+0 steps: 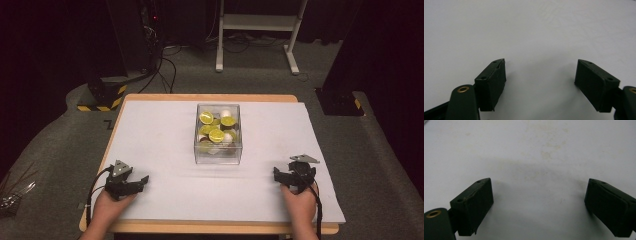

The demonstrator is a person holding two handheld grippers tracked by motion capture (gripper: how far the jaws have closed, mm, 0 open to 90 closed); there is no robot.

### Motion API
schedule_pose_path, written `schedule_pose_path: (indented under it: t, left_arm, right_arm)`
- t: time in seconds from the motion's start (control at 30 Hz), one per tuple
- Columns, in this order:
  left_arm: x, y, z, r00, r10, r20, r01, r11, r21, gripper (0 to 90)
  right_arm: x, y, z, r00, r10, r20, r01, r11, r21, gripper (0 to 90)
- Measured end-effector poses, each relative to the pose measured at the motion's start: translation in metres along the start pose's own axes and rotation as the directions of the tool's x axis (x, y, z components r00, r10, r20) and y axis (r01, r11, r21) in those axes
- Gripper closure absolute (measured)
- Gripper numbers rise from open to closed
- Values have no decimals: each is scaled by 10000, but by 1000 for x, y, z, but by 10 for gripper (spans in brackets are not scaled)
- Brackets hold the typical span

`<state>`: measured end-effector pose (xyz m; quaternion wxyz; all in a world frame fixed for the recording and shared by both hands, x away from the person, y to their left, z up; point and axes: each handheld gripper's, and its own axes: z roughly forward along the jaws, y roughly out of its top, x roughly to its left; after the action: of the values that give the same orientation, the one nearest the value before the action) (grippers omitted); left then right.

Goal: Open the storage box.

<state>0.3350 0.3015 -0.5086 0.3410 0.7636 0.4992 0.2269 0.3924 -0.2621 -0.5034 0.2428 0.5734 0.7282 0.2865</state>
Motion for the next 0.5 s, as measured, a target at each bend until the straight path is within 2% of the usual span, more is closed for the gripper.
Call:
schedule_pose_path:
  t: [0.5]
  left_arm:
    - [1, 0, 0, 10000, -53, 62, 53, 10000, 17, 252]
  right_arm:
    - [-1, 0, 0, 10000, 33, -60, -33, 10000, -17, 80]
